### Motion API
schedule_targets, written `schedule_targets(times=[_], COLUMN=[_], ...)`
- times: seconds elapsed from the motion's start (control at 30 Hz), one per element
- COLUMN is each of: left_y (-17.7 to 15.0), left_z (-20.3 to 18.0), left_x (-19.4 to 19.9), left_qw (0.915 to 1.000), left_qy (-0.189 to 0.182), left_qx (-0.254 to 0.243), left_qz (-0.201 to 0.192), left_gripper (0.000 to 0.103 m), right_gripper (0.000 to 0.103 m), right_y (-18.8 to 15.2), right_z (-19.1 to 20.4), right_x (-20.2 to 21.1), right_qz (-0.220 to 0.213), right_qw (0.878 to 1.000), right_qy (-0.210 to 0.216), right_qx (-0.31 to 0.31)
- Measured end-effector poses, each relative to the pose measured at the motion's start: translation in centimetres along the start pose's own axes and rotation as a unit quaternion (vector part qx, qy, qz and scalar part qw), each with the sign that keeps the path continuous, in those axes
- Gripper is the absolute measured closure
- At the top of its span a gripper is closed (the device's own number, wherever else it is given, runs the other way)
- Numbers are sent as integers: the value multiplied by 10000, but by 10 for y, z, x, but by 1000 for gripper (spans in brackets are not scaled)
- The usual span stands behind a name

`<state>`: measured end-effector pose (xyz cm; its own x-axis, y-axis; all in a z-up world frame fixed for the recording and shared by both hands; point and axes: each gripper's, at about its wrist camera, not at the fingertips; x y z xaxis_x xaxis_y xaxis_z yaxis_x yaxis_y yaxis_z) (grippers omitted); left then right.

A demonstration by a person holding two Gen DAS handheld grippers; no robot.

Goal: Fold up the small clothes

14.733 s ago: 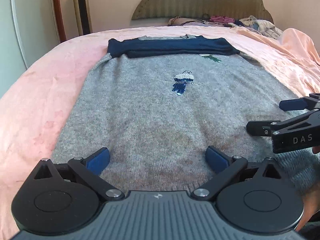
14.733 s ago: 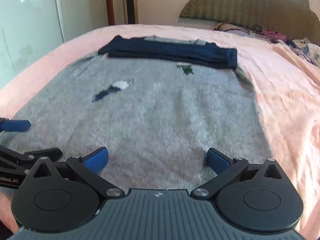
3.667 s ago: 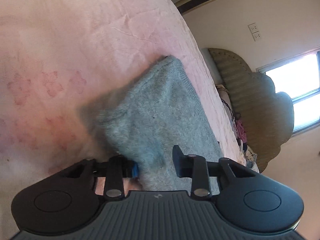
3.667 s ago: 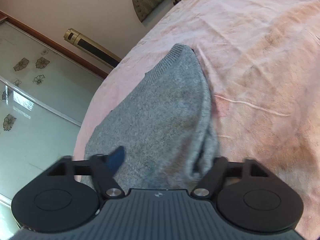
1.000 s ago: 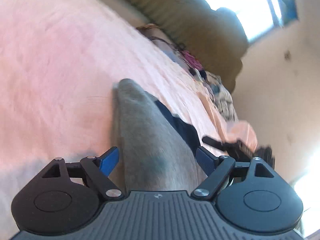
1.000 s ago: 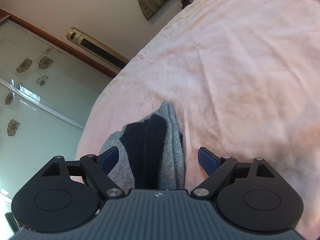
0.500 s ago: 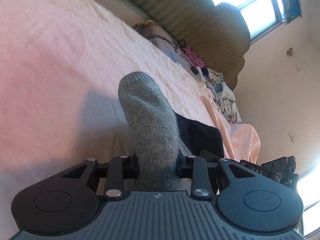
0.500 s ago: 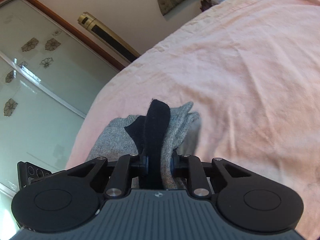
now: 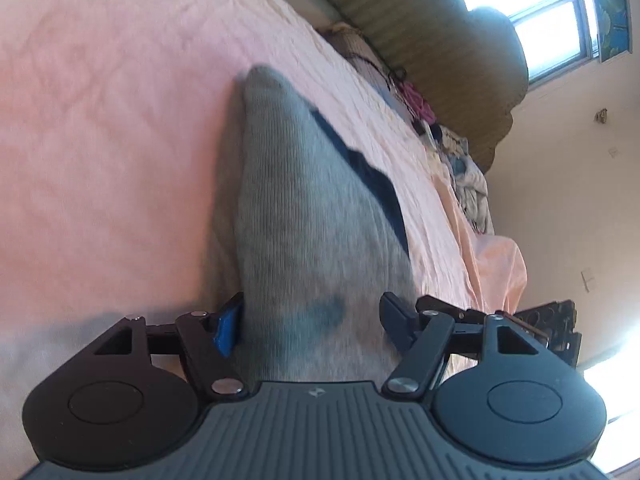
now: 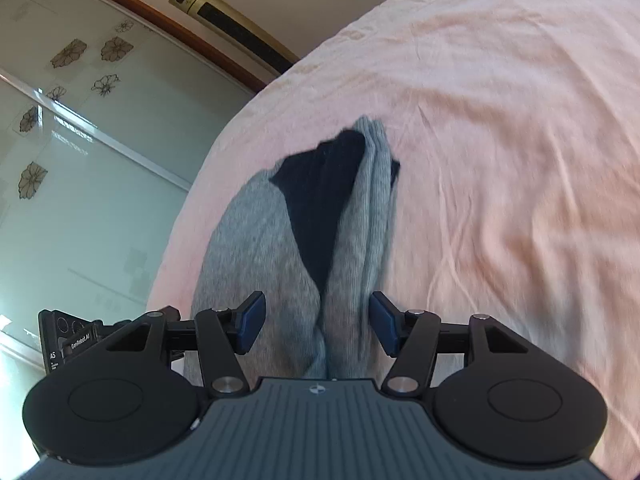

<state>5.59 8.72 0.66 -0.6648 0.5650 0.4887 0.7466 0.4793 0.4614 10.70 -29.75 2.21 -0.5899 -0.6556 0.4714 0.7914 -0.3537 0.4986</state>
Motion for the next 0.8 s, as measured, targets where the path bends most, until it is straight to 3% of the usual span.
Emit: schedule_targets(times=[0.03, 0.07, 0.1, 0.17, 0.23, 0.3, 0.33, 0.37, 0.4, 0.43, 0.47, 0.53, 0.6, 0.63, 0.67, 0.73, 0.8], left_y=[-9, -14, -16, -11, -10, -15, -18, -23, -30, -39, -50, -72, -86, -90, -92, -90, -90], left_z=[-3, -8, -11, -9, -8, -11, -19, -28, -39, -49, -57, -73, -76, -75, -74, -72, -70], left_x=[-2, -2, -2, 6, 12, 17, 24, 31, 40, 48, 56, 55, 46, 39, 33, 22, 17], left_qw=[9998, 9985, 9976, 9979, 9959, 9918, 9874, 9808, 9690, 9554, 9388, 8963, 8745, 8700, 8678, 8723, 8734], left_qy=[53, 270, 390, 409, 528, 666, 733, 853, 1047, 1171, 1254, 1391, 1466, 1511, 1583, 1623, 1656], left_qx=[-170, -466, -571, -484, -734, -1083, -1385, -1718, -2172, -2607, -3046, -4007, -4506, -4602, -4625, -4540, -4500], left_qz=[-35, -72, -46, -102, -60, -105, -221, -356, -543, -743, -1009, -1296, -1034, -923, -897, -813, -848], left_gripper=[54, 86, 88, 91, 90, 85, 84, 74, 66, 41, 24, 22, 23, 24, 32, 39, 39], right_gripper=[45, 52, 78, 82, 83, 82, 74, 72, 69, 62, 61, 60, 60, 60, 60, 60, 60], right_y=[-7, -14, -22, -31, -33, -38, -42, -44, -45, -44, -42, -36, -29, -26, -25, -24, -25], right_z=[-1, 0, 5, 16, 24, 20, 15, 8, 3, 2, 2, 8, 15, 20, 25, 34, 35], right_x=[2, 2, 1, 5, 18, 21, 18, 19, 24, 32, 42, 62, 65, 60, 55, 35, 18], right_qz=[96, 186, 290, 214, 153, 165, 216, 204, 96, -30, -250, -649, -669, -574, -493, -179, 36], right_qw=[9999, 9998, 9994, 9980, 9977, 9978, 9977, 9981, 9994, 9998, 9996, 9978, 9971, 9976, 9981, 9986, 9982], right_qy=[28, 65, 48, -80, 74, -61, -185, -219, -108, -101, -71, 128, 365, 363, 296, 137, -101], right_qx=[-21, 0, 162, 582, 654, 637, 620, 532, 329, 171, 92, 33, 12, 103, 230, 483, 598])
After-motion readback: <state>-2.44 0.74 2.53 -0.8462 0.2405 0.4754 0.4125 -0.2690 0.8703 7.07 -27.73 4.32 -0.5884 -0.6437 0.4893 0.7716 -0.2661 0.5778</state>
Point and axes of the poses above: each gripper's, at about its wrist camera, not at the fingertips, and x roughly against the way its jaws point, z to its left, y to its top, and after that the axes turned 11 degrees about -z, right-handed
